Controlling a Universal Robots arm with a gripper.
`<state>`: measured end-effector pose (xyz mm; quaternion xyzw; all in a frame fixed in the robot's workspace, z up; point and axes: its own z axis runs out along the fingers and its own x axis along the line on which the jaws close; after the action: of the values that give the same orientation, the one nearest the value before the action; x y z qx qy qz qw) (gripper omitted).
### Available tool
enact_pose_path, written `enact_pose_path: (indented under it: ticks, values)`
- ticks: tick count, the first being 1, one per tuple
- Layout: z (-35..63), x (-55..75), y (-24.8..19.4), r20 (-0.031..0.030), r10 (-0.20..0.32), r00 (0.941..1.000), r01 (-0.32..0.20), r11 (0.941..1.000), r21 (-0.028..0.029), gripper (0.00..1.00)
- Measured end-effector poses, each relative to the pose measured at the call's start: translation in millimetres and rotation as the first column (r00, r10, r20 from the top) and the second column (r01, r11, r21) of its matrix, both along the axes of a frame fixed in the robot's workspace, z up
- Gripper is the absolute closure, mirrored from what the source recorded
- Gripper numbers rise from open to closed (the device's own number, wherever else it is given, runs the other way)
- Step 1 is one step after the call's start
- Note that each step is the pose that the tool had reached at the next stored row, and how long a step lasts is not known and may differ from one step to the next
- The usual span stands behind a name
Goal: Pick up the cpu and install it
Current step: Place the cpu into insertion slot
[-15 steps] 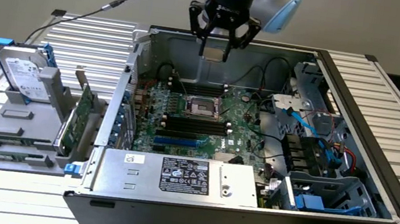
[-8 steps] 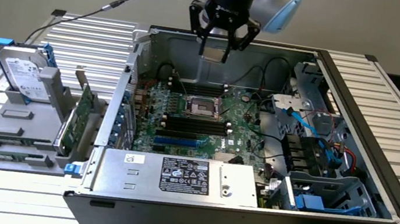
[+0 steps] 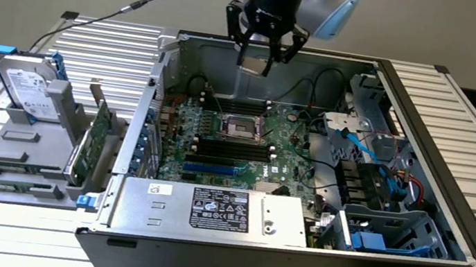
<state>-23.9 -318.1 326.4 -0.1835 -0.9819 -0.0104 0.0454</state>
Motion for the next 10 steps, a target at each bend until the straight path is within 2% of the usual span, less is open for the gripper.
enact_pose_path:
  ticks: [5,10]
  values:
    - [-3.3,0.0,0.0,0.0,-0.09,0.9959,0.09,0.9959,0.0003,0.45]
    - [-6.8,0.1,0.0,0.0,-0.181,0.9835,0.181,0.9835,0.0003,0.45]
